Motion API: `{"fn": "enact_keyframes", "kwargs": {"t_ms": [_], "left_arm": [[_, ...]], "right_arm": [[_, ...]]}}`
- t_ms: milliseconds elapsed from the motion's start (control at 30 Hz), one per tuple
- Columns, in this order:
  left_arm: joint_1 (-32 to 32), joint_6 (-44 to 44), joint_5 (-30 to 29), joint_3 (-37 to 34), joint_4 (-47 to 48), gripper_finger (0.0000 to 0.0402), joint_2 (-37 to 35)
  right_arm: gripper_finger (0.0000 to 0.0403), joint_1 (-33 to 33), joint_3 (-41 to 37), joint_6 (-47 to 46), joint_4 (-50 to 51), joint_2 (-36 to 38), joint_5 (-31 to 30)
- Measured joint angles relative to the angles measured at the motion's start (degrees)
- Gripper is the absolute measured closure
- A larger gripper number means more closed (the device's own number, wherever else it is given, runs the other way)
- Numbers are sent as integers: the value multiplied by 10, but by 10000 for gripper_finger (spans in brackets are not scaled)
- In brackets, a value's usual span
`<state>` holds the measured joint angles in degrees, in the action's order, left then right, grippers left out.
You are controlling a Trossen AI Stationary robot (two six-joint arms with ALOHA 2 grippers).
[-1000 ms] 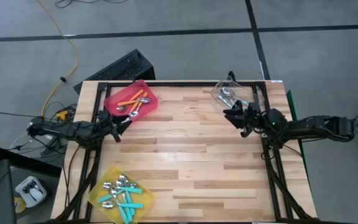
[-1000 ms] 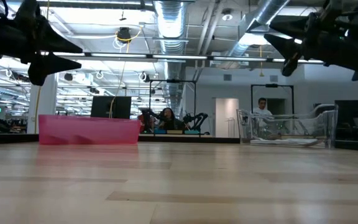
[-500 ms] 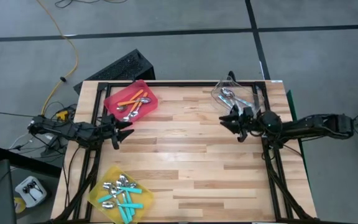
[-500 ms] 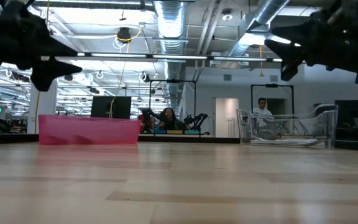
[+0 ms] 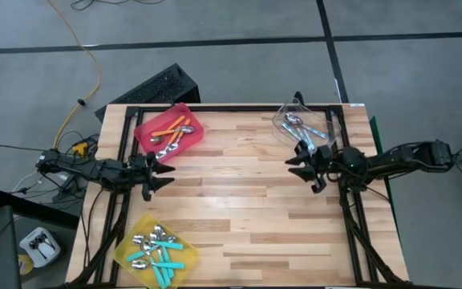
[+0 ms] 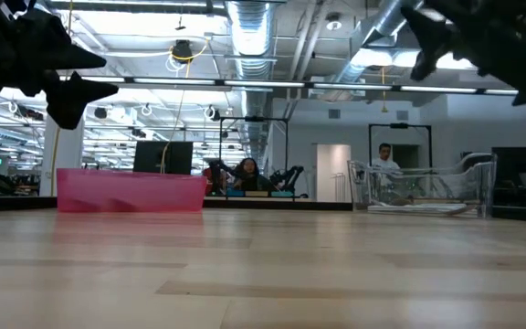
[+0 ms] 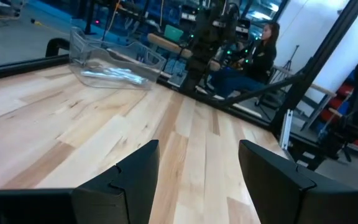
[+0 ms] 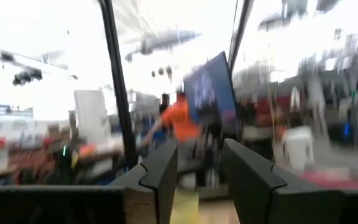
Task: Sort silverware by color (type)
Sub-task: Return to Home Position
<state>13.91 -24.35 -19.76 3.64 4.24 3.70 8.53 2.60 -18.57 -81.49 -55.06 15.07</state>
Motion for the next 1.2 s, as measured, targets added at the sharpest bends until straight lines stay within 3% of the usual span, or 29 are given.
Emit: {"fn": "enact_keyframes", "kwargs": {"t_ms": [133,267,333,467,600,700,867,1200], "left_arm": [[0,-20,0,0,-8,196,0],[0,-33,-3,0,-4,196,0],[0,-33,-13,0,5,196,0],[0,-63,-31,0,17,196,0],[0,-79,-35,1,16,196,0],[0,-64,-32,1,2,196,0],[0,-30,-8,1,-30,196,0],[0,25,-15,1,-49,196,0]], "right_arm": [[249,38,18,-20,-11,24,-1],[249,105,46,-216,-3,63,-26],[249,145,62,-314,18,80,12],[249,216,102,-368,45,118,166],[249,241,133,-352,115,160,193],[249,238,137,-300,253,206,153],[249,168,137,-208,497,267,13],[249,-51,119,-51,546,339,-211]]}}
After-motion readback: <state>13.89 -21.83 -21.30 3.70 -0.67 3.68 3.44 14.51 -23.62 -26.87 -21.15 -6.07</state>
